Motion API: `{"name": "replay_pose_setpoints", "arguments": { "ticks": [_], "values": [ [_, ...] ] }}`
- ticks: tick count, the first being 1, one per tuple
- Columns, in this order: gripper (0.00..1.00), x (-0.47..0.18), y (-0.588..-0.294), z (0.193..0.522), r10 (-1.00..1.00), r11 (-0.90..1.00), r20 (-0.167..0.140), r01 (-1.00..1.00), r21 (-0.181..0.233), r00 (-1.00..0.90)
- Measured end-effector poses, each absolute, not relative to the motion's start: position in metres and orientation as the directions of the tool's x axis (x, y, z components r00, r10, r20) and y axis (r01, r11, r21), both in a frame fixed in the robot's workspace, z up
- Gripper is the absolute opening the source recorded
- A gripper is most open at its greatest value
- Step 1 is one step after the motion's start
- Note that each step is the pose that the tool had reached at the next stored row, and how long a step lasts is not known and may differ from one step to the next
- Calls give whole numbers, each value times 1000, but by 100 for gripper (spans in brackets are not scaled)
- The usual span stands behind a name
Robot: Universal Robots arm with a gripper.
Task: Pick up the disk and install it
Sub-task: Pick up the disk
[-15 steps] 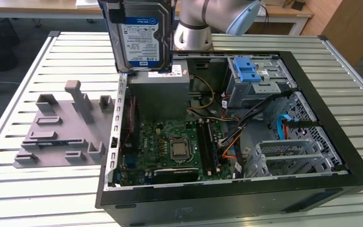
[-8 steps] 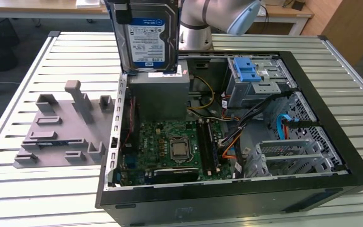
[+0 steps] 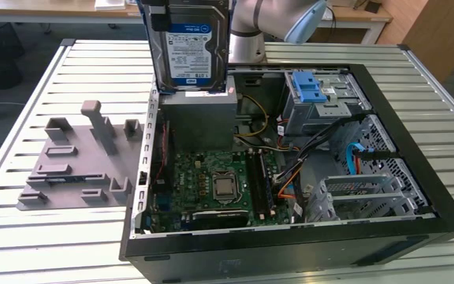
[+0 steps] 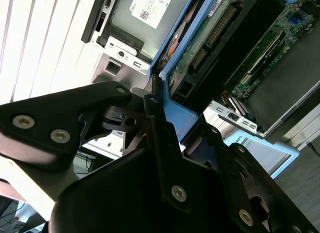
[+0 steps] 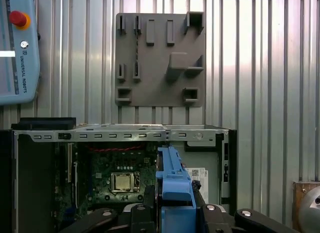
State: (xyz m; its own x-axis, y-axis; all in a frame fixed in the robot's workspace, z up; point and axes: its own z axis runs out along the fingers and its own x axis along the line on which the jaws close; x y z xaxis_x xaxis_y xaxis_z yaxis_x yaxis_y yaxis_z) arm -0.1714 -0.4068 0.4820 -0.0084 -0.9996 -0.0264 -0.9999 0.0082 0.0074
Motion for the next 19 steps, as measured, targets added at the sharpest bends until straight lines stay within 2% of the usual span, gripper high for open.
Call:
{"name": "replay_pose_setpoints", "arguments": {
  "ticks": [19],
  "values": [
    [36, -168, -411, 482, -1000, 8, -26, -1000, 7, -8]
  ]
}}
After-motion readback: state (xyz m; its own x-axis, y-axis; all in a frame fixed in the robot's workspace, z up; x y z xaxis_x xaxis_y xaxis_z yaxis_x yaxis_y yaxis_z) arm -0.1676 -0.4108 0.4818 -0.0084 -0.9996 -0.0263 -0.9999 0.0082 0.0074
